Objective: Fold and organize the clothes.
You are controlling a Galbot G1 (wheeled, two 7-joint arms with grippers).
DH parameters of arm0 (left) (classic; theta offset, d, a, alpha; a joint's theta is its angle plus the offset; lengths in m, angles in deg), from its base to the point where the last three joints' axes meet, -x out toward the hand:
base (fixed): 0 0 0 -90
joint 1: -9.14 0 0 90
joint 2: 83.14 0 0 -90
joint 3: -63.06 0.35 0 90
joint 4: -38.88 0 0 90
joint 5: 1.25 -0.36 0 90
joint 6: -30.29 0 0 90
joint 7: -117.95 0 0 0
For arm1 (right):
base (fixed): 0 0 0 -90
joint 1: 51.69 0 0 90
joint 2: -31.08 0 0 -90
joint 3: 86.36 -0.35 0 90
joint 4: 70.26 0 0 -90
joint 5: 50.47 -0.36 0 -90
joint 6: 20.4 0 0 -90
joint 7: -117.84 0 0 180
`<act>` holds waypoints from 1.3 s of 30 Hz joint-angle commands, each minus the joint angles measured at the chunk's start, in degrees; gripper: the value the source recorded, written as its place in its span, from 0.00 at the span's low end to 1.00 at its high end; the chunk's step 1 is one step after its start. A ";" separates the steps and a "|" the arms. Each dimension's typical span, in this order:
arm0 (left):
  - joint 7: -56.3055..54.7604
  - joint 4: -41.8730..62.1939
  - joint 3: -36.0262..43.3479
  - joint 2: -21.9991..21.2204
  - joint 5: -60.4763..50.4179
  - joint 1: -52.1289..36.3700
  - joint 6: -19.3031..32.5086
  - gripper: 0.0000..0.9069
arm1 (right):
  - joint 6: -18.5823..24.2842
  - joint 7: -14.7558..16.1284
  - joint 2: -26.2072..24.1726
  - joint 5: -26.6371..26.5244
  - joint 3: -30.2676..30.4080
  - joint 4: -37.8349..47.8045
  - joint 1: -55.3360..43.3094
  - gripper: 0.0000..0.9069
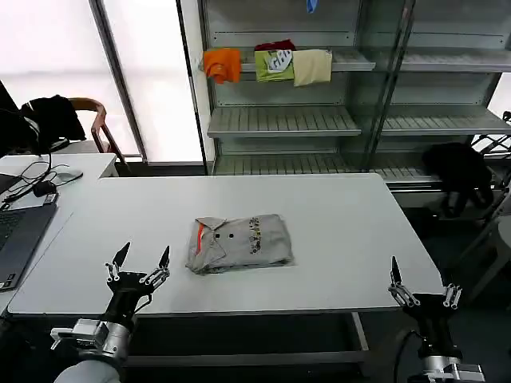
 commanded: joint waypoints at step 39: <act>2.05 -4.29 -10.00 1.09 4.11 8.43 0.84 1.00 | 1.17 2.14 -1.67 -0.78 -3.66 -3.63 7.87 1.00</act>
